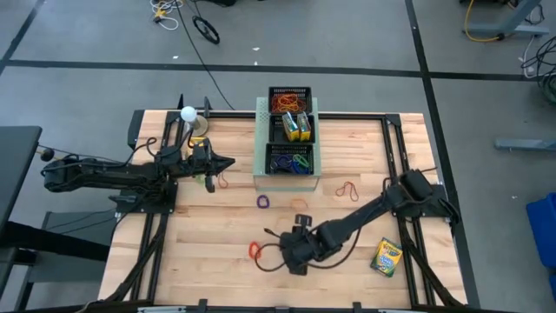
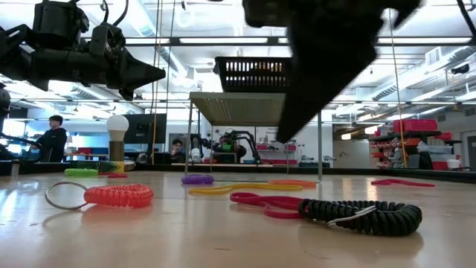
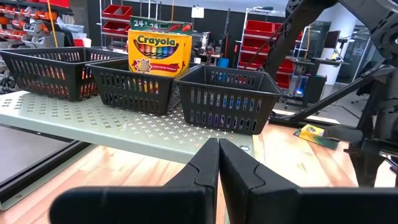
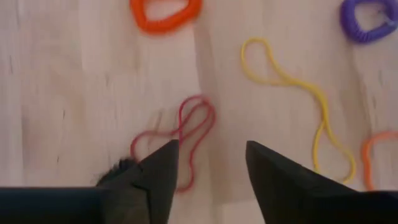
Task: Pick & Place Office Desk Supplies
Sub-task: Put the black spring keychain into the bottom black bin on the shelf
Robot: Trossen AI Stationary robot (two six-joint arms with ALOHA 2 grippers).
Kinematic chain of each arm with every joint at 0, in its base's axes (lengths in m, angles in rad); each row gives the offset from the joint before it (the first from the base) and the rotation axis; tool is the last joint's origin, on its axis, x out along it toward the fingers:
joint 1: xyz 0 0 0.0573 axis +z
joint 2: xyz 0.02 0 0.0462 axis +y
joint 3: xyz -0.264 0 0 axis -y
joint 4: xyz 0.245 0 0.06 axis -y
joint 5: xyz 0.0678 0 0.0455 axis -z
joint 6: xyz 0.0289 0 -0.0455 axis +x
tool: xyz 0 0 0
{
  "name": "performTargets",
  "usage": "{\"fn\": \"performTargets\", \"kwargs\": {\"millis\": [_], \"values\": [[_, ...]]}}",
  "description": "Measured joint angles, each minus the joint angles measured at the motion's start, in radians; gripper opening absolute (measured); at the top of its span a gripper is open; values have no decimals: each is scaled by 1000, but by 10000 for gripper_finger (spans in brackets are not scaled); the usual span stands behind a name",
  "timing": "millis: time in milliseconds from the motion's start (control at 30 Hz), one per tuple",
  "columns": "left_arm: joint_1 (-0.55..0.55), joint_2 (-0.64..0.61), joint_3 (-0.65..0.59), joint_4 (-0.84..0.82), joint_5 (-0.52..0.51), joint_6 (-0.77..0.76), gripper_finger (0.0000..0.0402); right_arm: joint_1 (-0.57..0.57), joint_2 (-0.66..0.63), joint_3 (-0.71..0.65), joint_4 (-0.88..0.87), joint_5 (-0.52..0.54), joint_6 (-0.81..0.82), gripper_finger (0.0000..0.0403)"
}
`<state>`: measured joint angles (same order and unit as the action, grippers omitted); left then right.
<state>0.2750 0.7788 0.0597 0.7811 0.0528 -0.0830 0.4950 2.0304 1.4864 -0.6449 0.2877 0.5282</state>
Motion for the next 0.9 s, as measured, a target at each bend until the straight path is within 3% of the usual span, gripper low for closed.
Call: {"fn": "performTargets", "kwargs": {"millis": [133,433,900], "values": [[0,0,0,0,0,0,20,39,0,0,-23,-6,20,219],[0,0,0,0,0,0,20,102,-1,0,-45,-22,37,222],[0,0,0,0,0,0,20,112,-1,0,-48,-82,85,222]]}}
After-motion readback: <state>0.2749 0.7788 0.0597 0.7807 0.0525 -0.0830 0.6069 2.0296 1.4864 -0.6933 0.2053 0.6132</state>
